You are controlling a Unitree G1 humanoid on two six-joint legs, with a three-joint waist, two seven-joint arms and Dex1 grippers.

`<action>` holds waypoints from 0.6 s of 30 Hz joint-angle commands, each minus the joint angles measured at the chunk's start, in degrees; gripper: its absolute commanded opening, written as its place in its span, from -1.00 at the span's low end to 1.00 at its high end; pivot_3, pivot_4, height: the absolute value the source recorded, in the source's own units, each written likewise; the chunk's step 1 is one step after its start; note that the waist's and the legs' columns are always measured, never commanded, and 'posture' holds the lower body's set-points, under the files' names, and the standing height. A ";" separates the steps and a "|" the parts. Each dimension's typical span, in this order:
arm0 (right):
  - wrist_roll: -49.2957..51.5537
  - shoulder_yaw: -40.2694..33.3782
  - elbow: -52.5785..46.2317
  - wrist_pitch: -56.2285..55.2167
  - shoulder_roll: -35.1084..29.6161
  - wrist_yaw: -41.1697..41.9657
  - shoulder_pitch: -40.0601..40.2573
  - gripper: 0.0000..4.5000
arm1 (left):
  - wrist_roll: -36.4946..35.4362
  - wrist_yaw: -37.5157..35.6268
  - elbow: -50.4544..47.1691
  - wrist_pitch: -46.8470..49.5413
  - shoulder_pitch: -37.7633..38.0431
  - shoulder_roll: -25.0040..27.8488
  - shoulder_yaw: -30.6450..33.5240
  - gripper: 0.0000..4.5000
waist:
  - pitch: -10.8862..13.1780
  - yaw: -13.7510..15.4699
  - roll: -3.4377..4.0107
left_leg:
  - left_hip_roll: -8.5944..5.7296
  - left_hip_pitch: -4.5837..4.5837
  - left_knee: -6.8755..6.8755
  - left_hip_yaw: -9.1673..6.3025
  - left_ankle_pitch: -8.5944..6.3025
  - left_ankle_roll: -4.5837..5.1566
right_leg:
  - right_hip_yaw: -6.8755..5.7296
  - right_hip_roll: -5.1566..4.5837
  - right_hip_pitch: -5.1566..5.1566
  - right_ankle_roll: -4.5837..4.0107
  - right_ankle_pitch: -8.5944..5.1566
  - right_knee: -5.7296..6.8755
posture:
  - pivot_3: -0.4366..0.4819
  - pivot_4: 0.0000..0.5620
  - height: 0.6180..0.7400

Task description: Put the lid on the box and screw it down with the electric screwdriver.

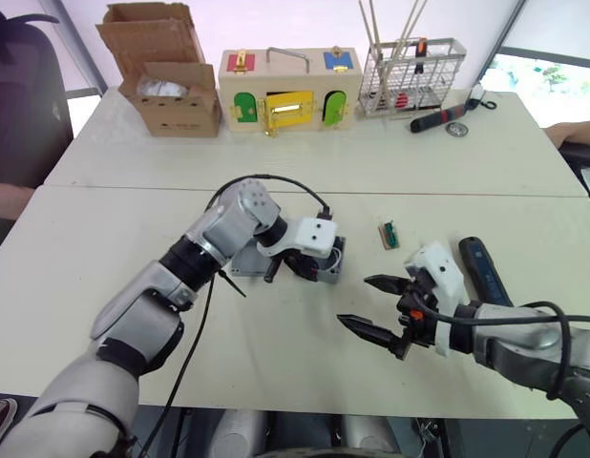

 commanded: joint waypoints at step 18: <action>4.72 -1.46 -3.87 -0.69 -1.63 -2.82 3.22 1.00 | -4.07 -7.86 7.74 -26.10 -3.74 0.99 -2.29 -0.99 | 0.00 -0.08 -0.01 | 0.01 -0.03 0.20 0.00 -0.05 0.09 | -0.01 0.02 0.02 0.00 0.00 0.05 | -0.05 -0.47 1.00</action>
